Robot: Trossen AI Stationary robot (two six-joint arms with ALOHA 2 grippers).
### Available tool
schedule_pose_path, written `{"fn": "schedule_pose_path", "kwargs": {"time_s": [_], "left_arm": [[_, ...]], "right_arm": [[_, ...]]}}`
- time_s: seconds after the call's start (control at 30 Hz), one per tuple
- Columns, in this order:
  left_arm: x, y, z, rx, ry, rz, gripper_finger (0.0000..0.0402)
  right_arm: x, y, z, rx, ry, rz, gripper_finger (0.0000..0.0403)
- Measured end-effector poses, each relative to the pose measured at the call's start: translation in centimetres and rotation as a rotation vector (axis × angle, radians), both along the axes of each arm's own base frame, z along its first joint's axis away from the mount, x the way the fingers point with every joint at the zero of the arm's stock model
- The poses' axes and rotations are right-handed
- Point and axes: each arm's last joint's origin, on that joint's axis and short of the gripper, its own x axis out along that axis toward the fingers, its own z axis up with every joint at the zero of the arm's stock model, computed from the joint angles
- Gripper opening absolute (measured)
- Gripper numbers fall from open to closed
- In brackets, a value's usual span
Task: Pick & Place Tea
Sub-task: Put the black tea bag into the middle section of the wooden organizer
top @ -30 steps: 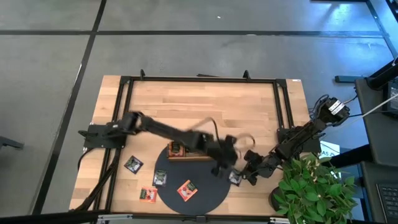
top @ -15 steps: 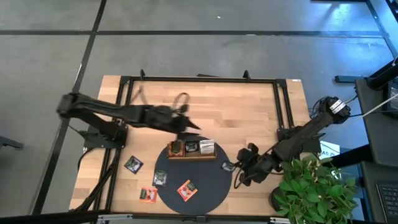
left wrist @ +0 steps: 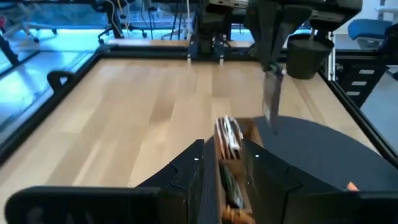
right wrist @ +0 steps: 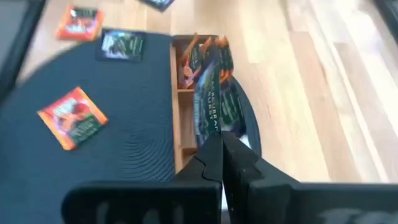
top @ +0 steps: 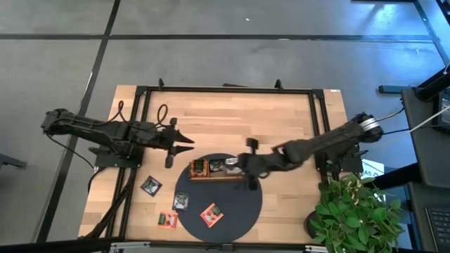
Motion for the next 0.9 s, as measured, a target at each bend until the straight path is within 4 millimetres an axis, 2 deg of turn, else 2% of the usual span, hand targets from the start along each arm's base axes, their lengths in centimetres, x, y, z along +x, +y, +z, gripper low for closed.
{"fn": "schedule_pose_path", "kwargs": {"time_s": [0.2, 0.37, 0.67, 0.9], "left_arm": [[-1.0, 0.1, -1.8, -0.044, 0.041, 0.017, 0.01], [-1.3, 0.2, -2.5, -0.065, 0.122, 0.032, 0.01], [-1.4, 0.2, -2.7, -0.061, 0.148, 0.033, 0.01], [-1.4, 0.2, -2.7, -0.061, 0.147, 0.033, 0.01]], "right_arm": [[4.9, -2.0, -1.9, -0.048, 0.086, 0.112, 0.0], [7.4, -3.0, -4.3, -0.074, 0.173, 0.113, 0.0], [8.7, -3.6, -7.5, -0.025, 0.277, 0.128, 0.0003], [8.8, -3.6, -7.7, -0.027, 0.28, 0.131, 0.001]]}}
